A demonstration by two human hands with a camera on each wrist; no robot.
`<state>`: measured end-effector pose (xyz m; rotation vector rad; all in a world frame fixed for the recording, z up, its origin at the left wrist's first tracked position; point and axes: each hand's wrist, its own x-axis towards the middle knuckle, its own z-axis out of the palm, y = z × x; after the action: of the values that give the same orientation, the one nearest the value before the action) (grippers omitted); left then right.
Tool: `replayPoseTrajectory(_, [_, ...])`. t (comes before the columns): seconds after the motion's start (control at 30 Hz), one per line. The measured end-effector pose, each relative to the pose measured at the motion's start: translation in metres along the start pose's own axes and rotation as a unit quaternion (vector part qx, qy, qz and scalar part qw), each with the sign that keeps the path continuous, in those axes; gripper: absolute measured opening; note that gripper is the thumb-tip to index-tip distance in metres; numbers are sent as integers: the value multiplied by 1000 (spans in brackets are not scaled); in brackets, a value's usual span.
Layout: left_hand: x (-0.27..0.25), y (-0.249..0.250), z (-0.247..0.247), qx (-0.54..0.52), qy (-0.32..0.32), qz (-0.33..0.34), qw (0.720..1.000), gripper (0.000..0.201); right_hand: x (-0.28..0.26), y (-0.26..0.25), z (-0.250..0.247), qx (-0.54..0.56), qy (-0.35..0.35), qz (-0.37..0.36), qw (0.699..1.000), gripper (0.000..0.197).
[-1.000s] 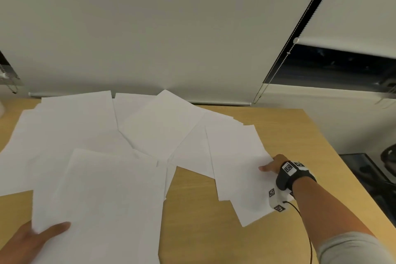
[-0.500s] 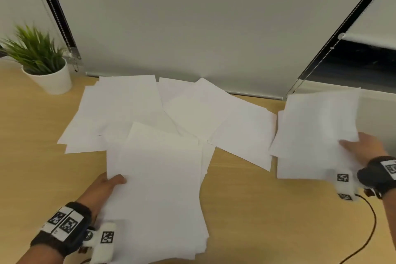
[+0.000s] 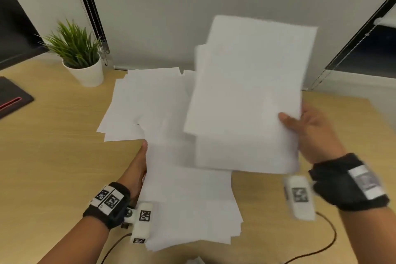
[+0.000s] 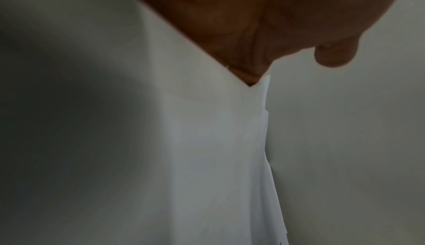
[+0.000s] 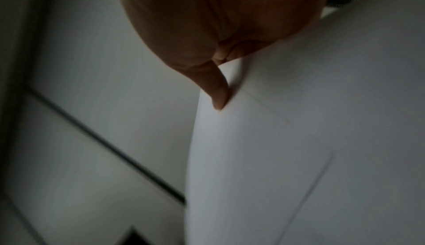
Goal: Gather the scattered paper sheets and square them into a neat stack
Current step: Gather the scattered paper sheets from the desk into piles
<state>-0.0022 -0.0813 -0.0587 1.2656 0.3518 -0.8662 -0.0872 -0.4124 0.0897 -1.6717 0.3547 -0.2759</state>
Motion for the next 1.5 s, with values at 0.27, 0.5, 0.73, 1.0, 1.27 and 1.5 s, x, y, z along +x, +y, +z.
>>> replayPoseTrajectory(0.27, [-3,1,-3,0,-4,3,1000,68,-31,114,74,-154,-37,156,975,35])
replayPoseTrajectory(0.5, [8,-8,-10,106,15,62,992,85,-50,141,97,-349,-188,179,901,58])
replayPoseTrajectory(0.73, [23,-19,-17,151,41,74,985,43,25,121,35,-393,13,282,875,91])
replayPoseTrajectory(1.0, [37,-29,-19,154,74,128,977,48,126,181,-115,-300,176,434,831,119])
replayPoseTrajectory(1.27, [37,-27,-8,121,75,140,980,44,179,152,-42,-359,123,441,813,152])
replayPoseTrajectory(1.5, [42,-25,-9,122,64,163,977,83,180,104,26,-355,172,438,808,155])
